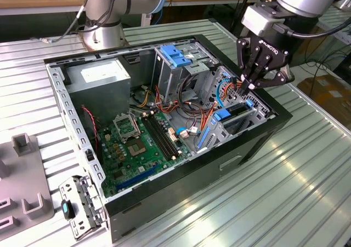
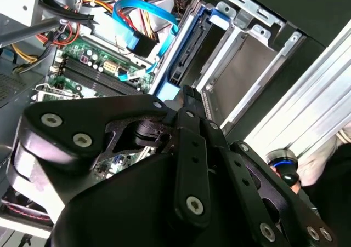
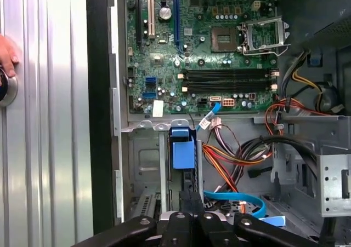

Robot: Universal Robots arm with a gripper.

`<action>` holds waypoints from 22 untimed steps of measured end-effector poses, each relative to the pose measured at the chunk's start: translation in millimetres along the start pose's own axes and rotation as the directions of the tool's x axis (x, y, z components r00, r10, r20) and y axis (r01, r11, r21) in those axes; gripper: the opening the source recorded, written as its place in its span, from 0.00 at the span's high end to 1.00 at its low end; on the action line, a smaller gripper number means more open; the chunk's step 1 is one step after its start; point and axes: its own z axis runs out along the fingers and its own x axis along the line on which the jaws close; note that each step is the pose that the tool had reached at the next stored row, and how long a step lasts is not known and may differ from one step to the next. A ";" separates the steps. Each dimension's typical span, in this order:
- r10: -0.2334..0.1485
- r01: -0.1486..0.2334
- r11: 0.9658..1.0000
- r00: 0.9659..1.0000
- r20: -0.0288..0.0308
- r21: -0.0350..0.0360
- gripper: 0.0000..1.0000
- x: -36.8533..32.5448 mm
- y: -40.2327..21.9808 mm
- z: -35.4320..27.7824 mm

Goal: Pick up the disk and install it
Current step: 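Insert the disk into the insertion slot, then insert the first disk wire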

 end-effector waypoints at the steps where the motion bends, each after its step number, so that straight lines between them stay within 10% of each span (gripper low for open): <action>1: 0.000 0.000 1.000 1.000 0.000 0.000 0.88 0.0 0.0 0.1; 17: 0.000 0.000 1.000 1.000 0.000 0.000 0.88 0.0 -0.4 0.5; 22: -0.003 0.003 1.000 1.000 0.000 0.000 0.88 -0.3 -12.4 0.4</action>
